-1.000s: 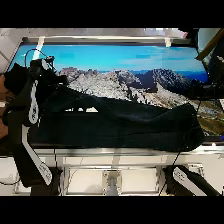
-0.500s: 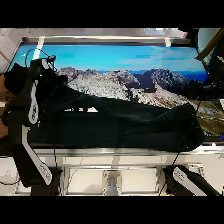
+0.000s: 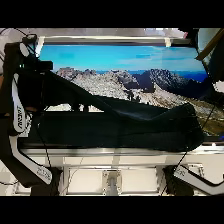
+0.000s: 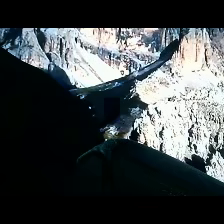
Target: Fold the clothes and pants, and hang the long-sleeved shirts on hangers.
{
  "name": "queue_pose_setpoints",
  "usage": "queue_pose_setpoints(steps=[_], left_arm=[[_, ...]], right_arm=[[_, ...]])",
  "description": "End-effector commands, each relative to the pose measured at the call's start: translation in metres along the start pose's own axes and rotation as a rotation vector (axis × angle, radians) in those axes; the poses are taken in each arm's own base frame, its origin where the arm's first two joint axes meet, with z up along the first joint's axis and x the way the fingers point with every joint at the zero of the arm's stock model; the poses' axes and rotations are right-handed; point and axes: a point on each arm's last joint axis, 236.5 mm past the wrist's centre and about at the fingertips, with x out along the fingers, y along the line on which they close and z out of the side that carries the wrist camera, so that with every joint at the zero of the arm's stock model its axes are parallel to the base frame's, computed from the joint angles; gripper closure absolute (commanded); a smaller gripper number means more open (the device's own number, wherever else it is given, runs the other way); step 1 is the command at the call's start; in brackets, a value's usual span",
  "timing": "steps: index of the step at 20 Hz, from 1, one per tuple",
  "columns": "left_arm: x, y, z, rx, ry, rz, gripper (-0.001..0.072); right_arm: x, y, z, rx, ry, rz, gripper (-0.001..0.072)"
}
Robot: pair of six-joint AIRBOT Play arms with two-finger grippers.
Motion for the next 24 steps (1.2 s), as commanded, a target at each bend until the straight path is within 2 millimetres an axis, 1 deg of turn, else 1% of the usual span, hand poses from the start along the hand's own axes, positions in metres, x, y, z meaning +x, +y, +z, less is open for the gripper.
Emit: queue_pose_setpoints(steps=[1,3,4,5,6,8,10,11,13,14,15,16,18,19,21,24], left_arm=[[-0.012,0.001,0.002,-0.03,-0.01,0.006,0.0692],[-0.013,-0.001,-0.001,-0.026,0.005,0.004,0.0693],[-0.013,-0.001,-0.003,-0.026,0.012,0.004,0.0692],[-0.013,-0.001,-0.004,-0.026,0.016,0.004,0.0692],[-0.013,-0.001,-0.004,-0.026,0.018,0.003,0.0692],[-0.013,-0.001,-0.005,-0.027,0.019,0.003,0.0692],[-0.013,-0.001,-0.006,-0.026,0.023,0.003,0.0693],[-0.012,-0.002,-0.006,-0.025,0.023,0.003,0.0692],[-0.012,-0.002,-0.006,-0.025,0.023,0.002,0.0692],[-0.012,-0.002,-0.006,-0.025,0.023,0.002,0.0692],[-0.012,-0.002,-0.006,-0.025,0.023,0.002,0.0692],[-0.012,-0.002,-0.006,-0.025,0.023,0.003,0.0692],[-0.013,-0.002,-0.005,-0.025,0.021,0.003,0.0692],[-0.015,0.0,-0.004,-0.026,0.018,0.007,0.0693],[-0.021,0.003,-0.003,-0.03,0.008,0.011,0.0692],[-0.03,0.01,0.0,-0.021,-0.007,0.043,0.0692]], right_arm=[[0.05,-0.026,-0.021,0.121,0.133,0.048,0.031],[0.083,-0.027,-0.029,0.161,0.193,0.088,0.0307],[0.097,-0.024,-0.033,0.19,0.214,0.119,0.0238],[0.111,-0.015,-0.035,0.212,0.233,0.178,0.0189],[0.12,-0.003,-0.035,0.215,0.241,0.247,0.0138],[0.129,0.021,-0.03,0.21,0.227,0.382,0.0138],[0.127,0.038,-0.016,0.21,0.176,0.472,0.0139],[0.125,0.043,-0.012,0.21,0.16,0.496,0.0156],[0.125,0.042,-0.012,0.209,0.162,0.493,0.0171],[0.126,0.041,-0.014,0.204,0.166,0.487,0.0311],[0.126,0.04,-0.014,0.202,0.166,0.481,0.0584],[0.126,0.04,-0.014,0.195,0.164,0.482,0.066],[0.124,0.041,-0.008,0.201,0.143,0.488,0.0659],[0.12,0.043,-0.001,0.199,0.124,0.495,0.0659],[0.106,0.041,0.017,0.167,0.074,0.479,0.066],[0.081,0.03,0.044,0.098,-0.003,0.417,0.066]])
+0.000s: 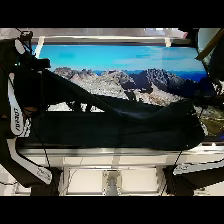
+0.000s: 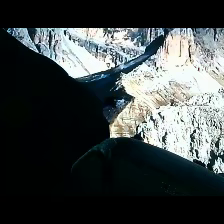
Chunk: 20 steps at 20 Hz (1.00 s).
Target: Fold the clothes and pants, and hang the long-sleeved shirts on hangers.
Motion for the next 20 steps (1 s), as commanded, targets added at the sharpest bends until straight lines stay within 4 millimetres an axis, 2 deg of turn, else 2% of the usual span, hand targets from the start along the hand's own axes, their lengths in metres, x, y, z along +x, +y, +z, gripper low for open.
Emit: queue_pose_setpoints(steps=[1,4,6,8,10,12,14,16,19,20], left_arm=[[-0.01,0.01,0.004,0.007,-0.019,0.036,0.0692],[-0.028,0.021,0.019,-0.061,-0.093,0.079,0.0693],[-0.048,0.024,0.038,-0.095,-0.183,0.084,0.0693],[-0.064,0.028,0.05,-0.128,-0.248,0.088,0.0693],[-0.059,0.028,0.043,-0.162,-0.218,0.085,0.0693],[-0.044,0.023,0.024,-0.156,-0.144,0.086,0.0693],[-0.034,0.034,0.017,-0.183,-0.133,0.131,0.0693],[-0.044,0.04,0.034,-0.189,-0.211,0.15,0.0693],[-0.081,0.031,0.083,-0.113,-0.434,0.131,0.0693],[-0.086,0.027,0.087,-0.059,-0.453,0.136,0.0693]], right_arm=[[-0.031,0.004,0.028,-0.075,-0.079,-0.058,0.0661],[-0.059,0.021,0.063,-0.089,-0.219,-0.032,0.0662],[-0.068,0.039,0.066,-0.165,-0.207,0.001,0.0662],[-0.07,0.043,0.062,-0.188,-0.187,0.01,0.0661],[-0.063,0.034,0.057,-0.193,-0.153,-0.027,0.0662],[-0.051,0.028,0.055,-0.206,-0.14,-0.068,0.0661],[-0.05,0.02,0.069,-0.175,-0.202,-0.107,0.0661],[-0.052,0.023,0.079,-0.171,-0.243,-0.095,0.0661],[-0.049,0.025,0.079,-0.189,-0.241,-0.098,0.0661],[-0.048,0.027,0.079,-0.2,-0.241,-0.099,0.0661]])
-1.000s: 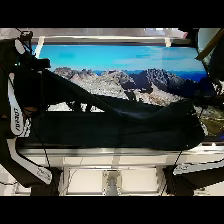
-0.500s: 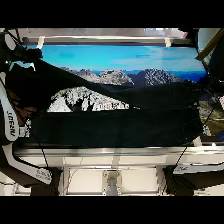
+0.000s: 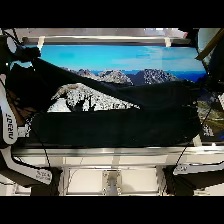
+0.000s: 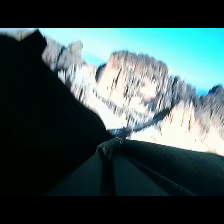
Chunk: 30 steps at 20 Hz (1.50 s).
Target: Fold the clothes and pants, and hang the long-sleeved shirts on hangers.
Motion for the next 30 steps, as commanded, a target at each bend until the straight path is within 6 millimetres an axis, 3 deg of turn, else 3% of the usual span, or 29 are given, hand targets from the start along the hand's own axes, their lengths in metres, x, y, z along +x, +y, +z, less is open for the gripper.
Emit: queue_pose_setpoints(steps=[1,3,5,7,8,10,12,14,17,22,26,28,30], left_arm=[[-0.012,-0.01,0.029,0.112,-0.129,-0.015,0.0693],[0.001,-0.017,-0.007,0.172,-0.039,-0.023,0.0693],[0.019,-0.016,-0.074,0.227,0.105,-0.015,0.0693],[0.028,0.012,-0.16,0.232,0.267,0.072,0.0694],[0.029,0.029,-0.193,0.19,0.306,0.123,0.0694],[0.032,0.044,-0.233,0.136,0.318,0.138,0.0693],[0.038,0.052,-0.245,0.086,0.312,0.142,0.0693],[0.044,0.057,-0.231,0.023,0.249,0.139,0.0693],[0.046,0.047,-0.208,-0.024,0.152,0.104,0.0693],[0.04,0.025,-0.212,0.008,0.174,0.08,0.0693],[0.037,0.047,-0.233,-0.061,0.257,0.144,0.0693],[0.036,0.055,-0.243,-0.069,0.283,0.162,0.0693],[0.035,0.049,-0.249,-0.094,0.302,0.145,0.0674]], right_arm=[[0.004,0.001,0.006,-0.022,-0.022,-0.011,0.0661],[0.009,0.006,0.001,-0.035,-0.008,-0.004,0.0661],[0.017,0.004,-0.012,-0.03,0.027,-0.008,0.0661],[0.025,-0.006,-0.038,-0.019,0.095,-0.027,0.0661],[0.03,-0.01,-0.055,-0.004,0.133,-0.03,0.0661],[0.041,-0.016,-0.081,0.035,0.18,-0.029,0.0661],[0.048,-0.026,-0.088,0.062,0.164,-0.058,0.0661],[0.048,-0.036,-0.067,0.117,0.081,-0.101,0.0661],[0.041,-0.048,-0.032,0.199,-0.042,-0.16,0.0661],[0.028,-0.06,0.007,0.306,-0.189,-0.206,0.0661],[0.026,-0.068,0.007,0.287,-0.19,-0.244,0.0662],[0.031,-0.075,-0.003,0.293,-0.152,-0.261,0.0661],[0.041,-0.075,-0.019,0.301,-0.089,-0.25,0.0654]])
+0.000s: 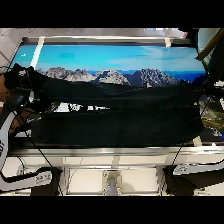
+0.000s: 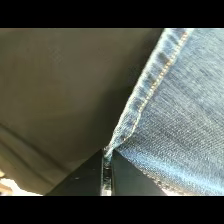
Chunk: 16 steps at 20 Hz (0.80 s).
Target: Fold the clothes and pants, and hang the long-sleeved shirts on hangers.
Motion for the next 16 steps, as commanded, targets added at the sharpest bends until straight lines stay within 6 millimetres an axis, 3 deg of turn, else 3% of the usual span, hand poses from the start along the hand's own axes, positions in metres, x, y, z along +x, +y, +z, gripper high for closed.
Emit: queue_pose_setpoints(steps=[1,2,3,5,7,9,11,12,14,16], left_arm=[[-0.003,-0.005,-0.01,-0.026,0.035,-0.013,0.0539],[-0.01,-0.011,-0.004,-0.007,0.015,-0.024,0.0235],[-0.021,-0.014,0.005,-0.009,-0.009,-0.031,0.0065],[-0.06,-0.005,0.029,-0.035,-0.079,-0.031,0.0048],[-0.108,0.034,0.029,-0.098,-0.1,0.043,0.0049],[-0.14,0.096,-0.022,-0.237,0.031,0.179,0.005],[-0.155,0.14,-0.09,-0.422,0.157,0.262,0.0054],[-0.155,0.148,-0.117,-0.502,0.199,0.243,0.0055],[-0.145,0.139,-0.16,-0.678,0.304,0.08,0.0055],[-0.134,0.127,-0.166,-0.862,0.299,-0.149,0.0055]], right_arm=[[0.007,-0.004,-0.02,0.011,0.08,-0.003,0.0535],[0.004,0.0,-0.022,0.007,0.098,0.008,0.0334],[-0.003,0.005,-0.02,-0.003,0.106,0.018,0.033],[-0.033,0.013,-0.004,-0.061,0.1,0.02,0.033],[-0.084,0.006,0.017,-0.154,0.076,-0.037,0.033],[-0.129,-0.015,0.012,-0.213,0.091,-0.111,0.033],[-0.158,-0.041,-0.018,-0.194,0.165,-0.147,0.0329],[-0.165,-0.05,-0.03,-0.16,0.179,-0.15,0.0329],[-0.173,-0.065,-0.049,-0.145,0.192,-0.16,0.0328],[-0.174,-0.073,-0.064,-0.117,0.217,-0.163,0.0329]])
